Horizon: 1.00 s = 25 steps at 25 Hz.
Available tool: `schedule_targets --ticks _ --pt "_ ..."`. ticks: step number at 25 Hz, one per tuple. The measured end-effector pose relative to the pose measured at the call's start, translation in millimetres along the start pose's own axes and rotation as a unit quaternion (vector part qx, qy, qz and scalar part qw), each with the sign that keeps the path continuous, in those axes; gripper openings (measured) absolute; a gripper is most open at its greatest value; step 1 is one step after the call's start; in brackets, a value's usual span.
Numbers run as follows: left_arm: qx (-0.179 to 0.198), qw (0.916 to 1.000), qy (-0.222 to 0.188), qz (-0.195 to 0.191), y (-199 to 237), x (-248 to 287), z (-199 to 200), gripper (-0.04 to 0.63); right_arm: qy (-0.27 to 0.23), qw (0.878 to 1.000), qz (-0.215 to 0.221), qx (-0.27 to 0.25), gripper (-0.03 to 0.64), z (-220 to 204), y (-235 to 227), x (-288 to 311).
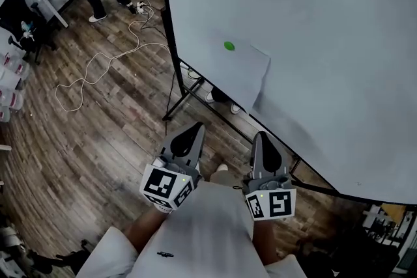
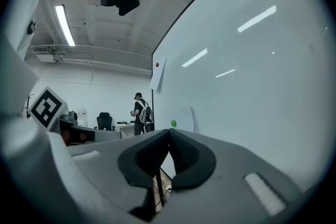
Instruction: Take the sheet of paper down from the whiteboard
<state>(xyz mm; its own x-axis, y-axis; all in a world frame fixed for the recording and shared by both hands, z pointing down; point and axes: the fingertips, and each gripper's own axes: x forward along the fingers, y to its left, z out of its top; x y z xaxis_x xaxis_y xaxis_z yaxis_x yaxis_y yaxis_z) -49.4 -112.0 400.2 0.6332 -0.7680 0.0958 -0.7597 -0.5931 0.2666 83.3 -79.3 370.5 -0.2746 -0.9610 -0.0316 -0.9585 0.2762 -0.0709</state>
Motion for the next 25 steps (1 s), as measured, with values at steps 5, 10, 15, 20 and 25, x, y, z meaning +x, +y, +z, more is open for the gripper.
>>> schedule_targets --ticks 5,10,15,20,25 --pt "0.004 0.9997 -0.011 0.022 1.5 17.4 15.1 0.006 0.003 1.0 0.023 0.001 0.0 4.4 -12.5 17.6" --pt "-0.001 0.9988 -0.021 0.043 6.6 20.1 14.5 0.006 0.005 0.999 0.041 -0.006 0.0 1.5 -11.0 26.8" --pt "-0.003 0.9985 -0.022 0.05 5.3 32.8 17.3 0.006 0.013 0.998 0.053 -0.006 0.0 4.1 -15.3 40.2" --pt "-0.004 0.9983 -0.02 0.055 4.2 38.6 12.0 0.006 0.003 0.998 0.054 -0.022 0.0 13.9 -20.1 48.1" --pt "0.002 0.9982 -0.022 0.055 -0.8 46.5 17.5 0.006 -0.007 0.999 0.045 -0.016 0.019 22.4 -35.1 59.9"
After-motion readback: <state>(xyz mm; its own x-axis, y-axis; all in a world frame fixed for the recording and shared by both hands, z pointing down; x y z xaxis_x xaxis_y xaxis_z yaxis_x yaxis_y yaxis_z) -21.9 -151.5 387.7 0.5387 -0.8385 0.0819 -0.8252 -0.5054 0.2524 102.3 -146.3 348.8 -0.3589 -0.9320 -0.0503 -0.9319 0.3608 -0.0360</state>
